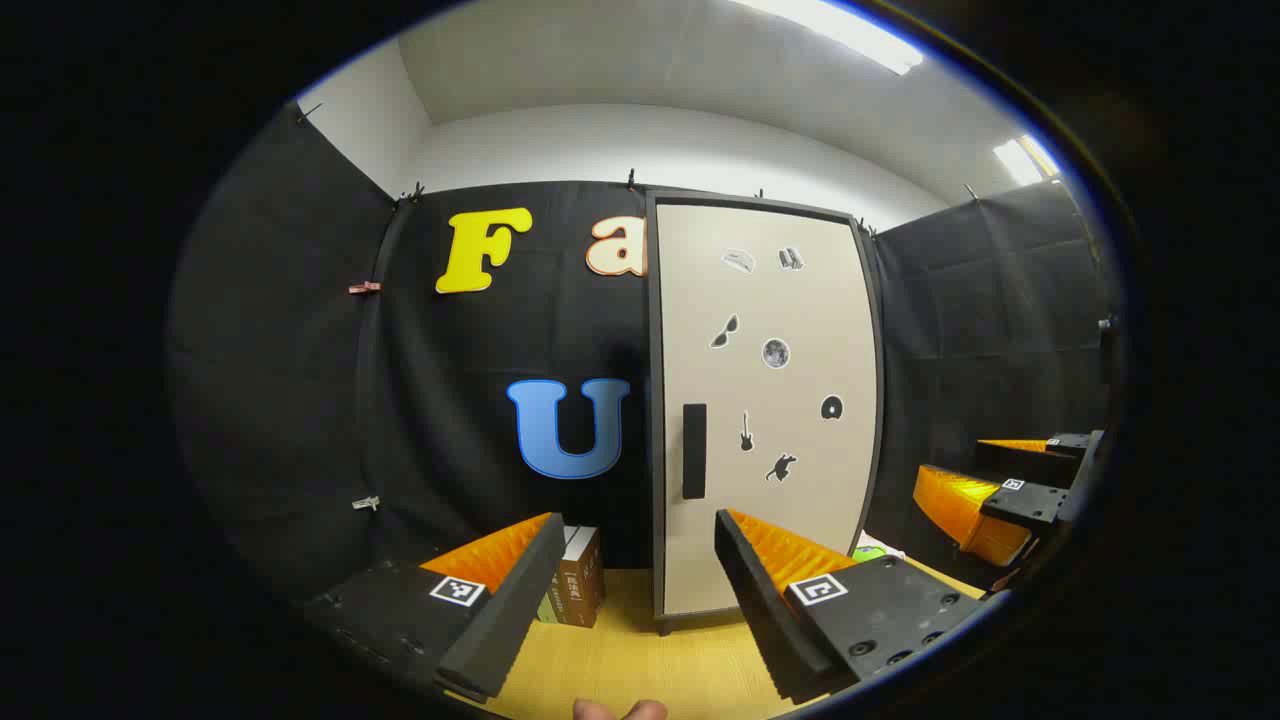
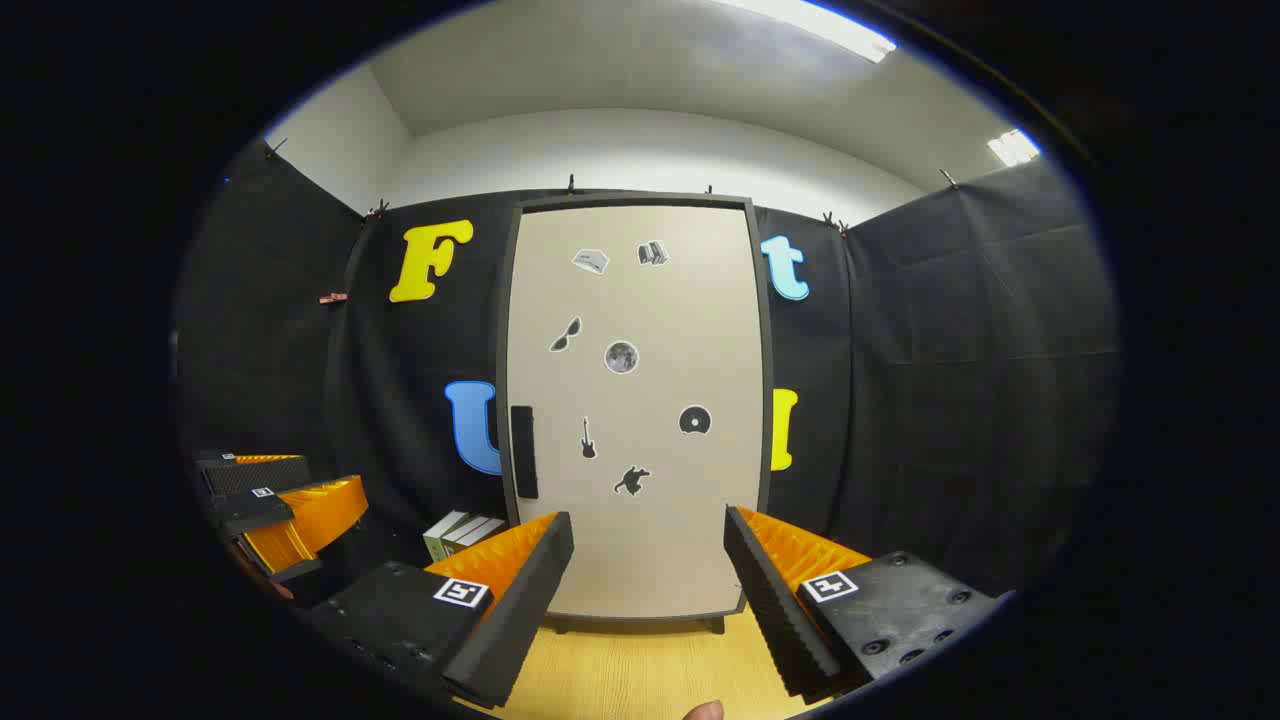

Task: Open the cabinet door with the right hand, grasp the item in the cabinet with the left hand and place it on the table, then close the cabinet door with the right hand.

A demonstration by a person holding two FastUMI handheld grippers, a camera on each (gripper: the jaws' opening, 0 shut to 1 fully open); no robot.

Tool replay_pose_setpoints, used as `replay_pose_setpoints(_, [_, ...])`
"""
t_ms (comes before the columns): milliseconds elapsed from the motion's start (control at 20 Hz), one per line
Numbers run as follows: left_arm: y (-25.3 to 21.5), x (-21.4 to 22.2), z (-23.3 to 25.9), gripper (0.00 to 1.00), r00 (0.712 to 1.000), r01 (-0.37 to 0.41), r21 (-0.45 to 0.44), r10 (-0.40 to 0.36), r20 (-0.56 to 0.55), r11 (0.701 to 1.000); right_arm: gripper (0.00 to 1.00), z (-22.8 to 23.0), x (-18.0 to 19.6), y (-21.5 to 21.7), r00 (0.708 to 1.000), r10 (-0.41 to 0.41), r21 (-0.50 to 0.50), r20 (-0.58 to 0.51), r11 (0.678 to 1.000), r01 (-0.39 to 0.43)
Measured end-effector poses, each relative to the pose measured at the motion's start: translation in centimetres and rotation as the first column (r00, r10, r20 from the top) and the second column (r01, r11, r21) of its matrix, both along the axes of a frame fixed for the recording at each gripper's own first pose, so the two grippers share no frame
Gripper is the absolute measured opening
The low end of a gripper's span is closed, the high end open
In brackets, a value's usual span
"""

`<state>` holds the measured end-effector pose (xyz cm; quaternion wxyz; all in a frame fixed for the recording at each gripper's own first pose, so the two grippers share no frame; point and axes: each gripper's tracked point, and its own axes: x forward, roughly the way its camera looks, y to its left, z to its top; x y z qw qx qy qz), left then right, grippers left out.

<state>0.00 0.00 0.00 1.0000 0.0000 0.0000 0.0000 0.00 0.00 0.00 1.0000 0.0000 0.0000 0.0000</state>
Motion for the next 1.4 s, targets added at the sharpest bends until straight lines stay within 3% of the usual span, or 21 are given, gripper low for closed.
replay_pose_setpoints(1050, [1.3,0.2,0.3,0.94,1.000,0.008,-0.012,-0.007,0.014,1.000,0.97,0.3,0.8,1.8,1.000,0.004,-0.019,0.021,1.000,-0.003])
replay_pose_setpoints(1400, [3.6,-0.2,-0.5,0.95,1.000,-0.004,-0.021,0.004,0.003,1.000,0.97,0.5,6.6,6.7,0.997,0.079,0.023,0.018,0.997,-0.079])
